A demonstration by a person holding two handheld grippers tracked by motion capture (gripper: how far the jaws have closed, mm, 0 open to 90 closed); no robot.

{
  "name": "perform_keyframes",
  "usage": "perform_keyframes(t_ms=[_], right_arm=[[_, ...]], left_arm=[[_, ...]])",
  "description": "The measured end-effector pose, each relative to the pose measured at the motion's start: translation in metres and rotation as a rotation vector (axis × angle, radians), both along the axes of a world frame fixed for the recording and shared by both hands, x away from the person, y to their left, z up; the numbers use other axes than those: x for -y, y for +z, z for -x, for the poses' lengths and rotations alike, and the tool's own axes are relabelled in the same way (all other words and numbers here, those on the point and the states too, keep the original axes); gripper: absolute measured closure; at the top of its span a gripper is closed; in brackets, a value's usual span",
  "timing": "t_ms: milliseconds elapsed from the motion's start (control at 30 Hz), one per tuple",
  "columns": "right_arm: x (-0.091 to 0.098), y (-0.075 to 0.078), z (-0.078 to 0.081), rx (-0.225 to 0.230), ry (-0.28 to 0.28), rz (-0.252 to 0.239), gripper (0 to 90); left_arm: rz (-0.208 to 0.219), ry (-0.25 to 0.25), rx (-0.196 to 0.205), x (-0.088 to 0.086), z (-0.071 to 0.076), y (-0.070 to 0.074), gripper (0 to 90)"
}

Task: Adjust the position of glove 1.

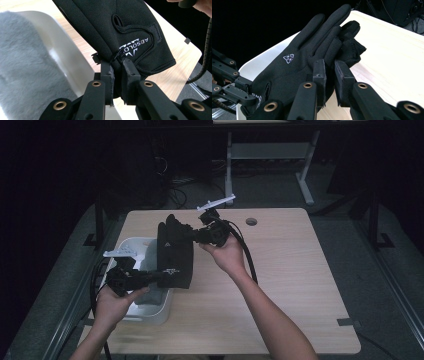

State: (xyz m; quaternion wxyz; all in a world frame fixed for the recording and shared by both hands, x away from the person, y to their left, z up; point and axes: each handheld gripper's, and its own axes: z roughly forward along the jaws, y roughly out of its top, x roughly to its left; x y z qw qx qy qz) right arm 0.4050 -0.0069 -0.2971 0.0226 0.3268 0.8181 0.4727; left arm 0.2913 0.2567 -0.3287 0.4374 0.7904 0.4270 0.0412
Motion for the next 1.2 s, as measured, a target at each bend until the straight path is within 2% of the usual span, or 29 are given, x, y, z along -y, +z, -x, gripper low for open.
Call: perform_keyframes(t_ms=[767,1200], right_arm=[[-0.054,-0.013,-0.005,-0.022,0.037,-0.018,79.9],[-0.071,-0.023,-0.005,-0.04,0.052,-0.026,80.0]], left_arm=[[-0.009,0.075,-0.018,-0.049,0.008,-0.011,81.5],[-0.013,0.099,-0.034,-0.065,0.011,-0.021,81.5]])
